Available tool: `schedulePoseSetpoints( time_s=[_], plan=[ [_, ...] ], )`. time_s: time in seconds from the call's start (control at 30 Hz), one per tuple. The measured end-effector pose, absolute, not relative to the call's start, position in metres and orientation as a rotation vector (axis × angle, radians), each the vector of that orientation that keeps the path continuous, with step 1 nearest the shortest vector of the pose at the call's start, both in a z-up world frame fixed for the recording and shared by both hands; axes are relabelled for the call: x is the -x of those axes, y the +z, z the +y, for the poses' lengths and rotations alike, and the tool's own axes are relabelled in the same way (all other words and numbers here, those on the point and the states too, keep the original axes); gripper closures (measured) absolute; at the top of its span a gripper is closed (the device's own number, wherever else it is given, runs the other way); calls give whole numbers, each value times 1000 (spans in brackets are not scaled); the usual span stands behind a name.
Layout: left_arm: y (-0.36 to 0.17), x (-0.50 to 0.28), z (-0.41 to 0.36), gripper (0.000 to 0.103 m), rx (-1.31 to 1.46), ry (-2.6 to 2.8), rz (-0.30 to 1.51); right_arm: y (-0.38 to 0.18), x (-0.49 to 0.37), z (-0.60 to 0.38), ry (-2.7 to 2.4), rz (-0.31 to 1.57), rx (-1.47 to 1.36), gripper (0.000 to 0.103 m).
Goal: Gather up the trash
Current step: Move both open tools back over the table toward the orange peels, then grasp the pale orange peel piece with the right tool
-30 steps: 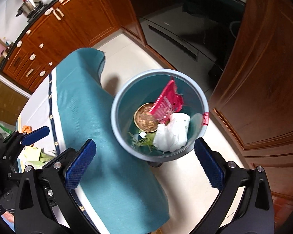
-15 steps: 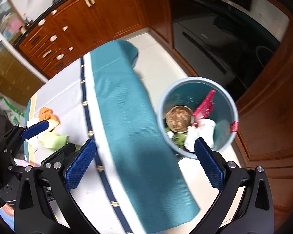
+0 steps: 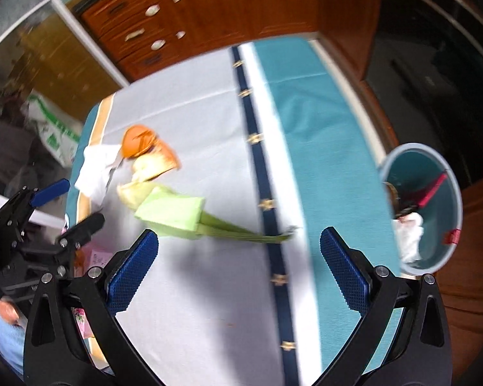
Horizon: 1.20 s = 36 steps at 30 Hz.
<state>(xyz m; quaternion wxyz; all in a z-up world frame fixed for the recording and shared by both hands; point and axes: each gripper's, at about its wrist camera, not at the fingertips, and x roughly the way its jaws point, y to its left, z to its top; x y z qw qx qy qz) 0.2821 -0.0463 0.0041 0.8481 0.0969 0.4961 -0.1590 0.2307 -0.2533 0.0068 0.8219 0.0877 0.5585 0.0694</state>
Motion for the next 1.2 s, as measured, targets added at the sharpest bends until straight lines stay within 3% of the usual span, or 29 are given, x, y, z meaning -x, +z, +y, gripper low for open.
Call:
schedulePoseSetpoints(
  time_s=[0.2,0.53,1.1,1.13,1.2],
  plan=[
    [-14,-288,0,11,-137,-280,1087,-17,-244,-209,212,1253,-132,6],
    [-42,-309,-1,11,-170,-277,1127,-43,-265,-191,224,1323,-132,6],
    [-41,-362,35,11,-152,-209,1112,-54,-349,-151,282,1251,-152,6],
    [-42,-364,34,11,-157,-212,1114,-58,-352,-149,282,1247,-143,6],
    [-44,-370,31,11,-169,-216,1117,-64,-357,-146,292,1253,-142,23]
  ],
)
